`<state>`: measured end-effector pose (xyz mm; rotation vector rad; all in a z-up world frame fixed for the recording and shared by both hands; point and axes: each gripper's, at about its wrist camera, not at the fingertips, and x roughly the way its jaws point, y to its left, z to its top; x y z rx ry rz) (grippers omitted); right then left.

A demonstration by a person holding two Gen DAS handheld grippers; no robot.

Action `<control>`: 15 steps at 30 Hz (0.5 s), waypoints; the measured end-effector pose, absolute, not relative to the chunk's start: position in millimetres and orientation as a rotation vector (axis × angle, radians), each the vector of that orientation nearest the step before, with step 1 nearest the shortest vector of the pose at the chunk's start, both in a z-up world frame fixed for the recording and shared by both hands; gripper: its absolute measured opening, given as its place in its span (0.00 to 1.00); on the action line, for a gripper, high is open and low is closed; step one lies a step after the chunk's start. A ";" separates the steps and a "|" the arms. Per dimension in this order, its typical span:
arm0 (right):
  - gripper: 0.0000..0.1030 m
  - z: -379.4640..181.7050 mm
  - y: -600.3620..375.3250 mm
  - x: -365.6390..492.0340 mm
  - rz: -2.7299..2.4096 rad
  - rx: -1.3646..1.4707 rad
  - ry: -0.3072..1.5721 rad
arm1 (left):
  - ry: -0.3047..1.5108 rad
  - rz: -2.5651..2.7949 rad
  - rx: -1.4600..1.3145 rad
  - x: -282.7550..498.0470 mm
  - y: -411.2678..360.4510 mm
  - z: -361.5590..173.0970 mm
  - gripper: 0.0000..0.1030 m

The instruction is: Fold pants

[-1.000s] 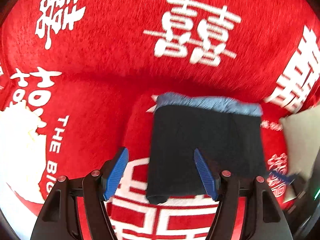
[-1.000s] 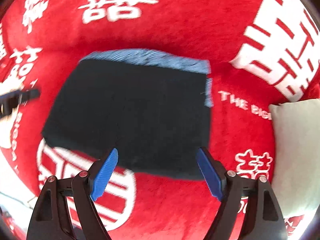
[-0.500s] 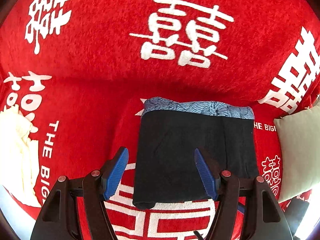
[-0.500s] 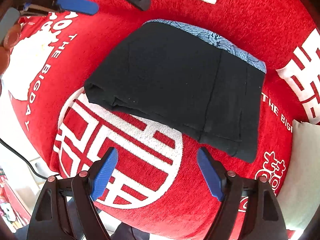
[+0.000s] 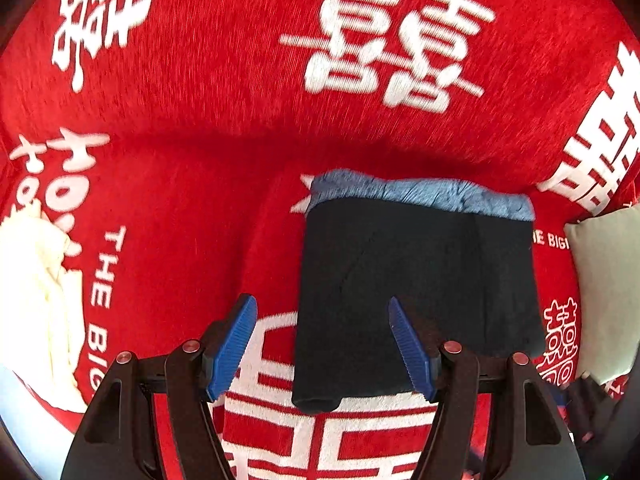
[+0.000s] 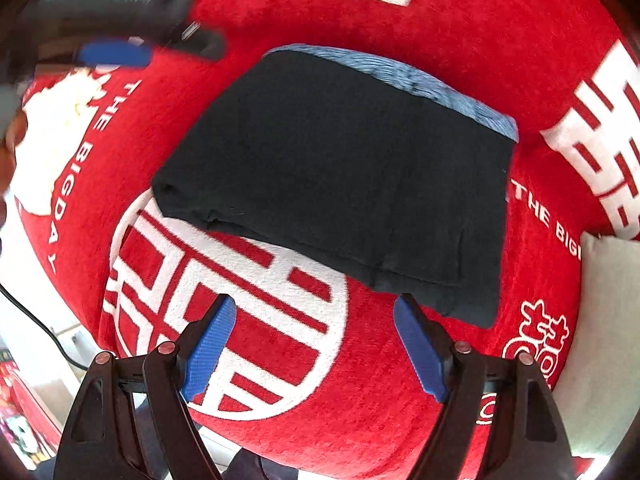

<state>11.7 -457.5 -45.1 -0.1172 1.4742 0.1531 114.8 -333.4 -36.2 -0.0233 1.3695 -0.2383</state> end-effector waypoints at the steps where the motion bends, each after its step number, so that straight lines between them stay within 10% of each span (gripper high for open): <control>1: 0.81 -44.5 -463.6 12.7 0.146 -0.098 1.474 | 1.387 -0.243 -0.033 114.4 -331.3 -40.8 0.67; 15: 0.81 -71.5 -645.8 41.8 0.078 0.649 1.356 | 1.548 -0.483 -0.082 147.3 -324.9 -103.1 0.67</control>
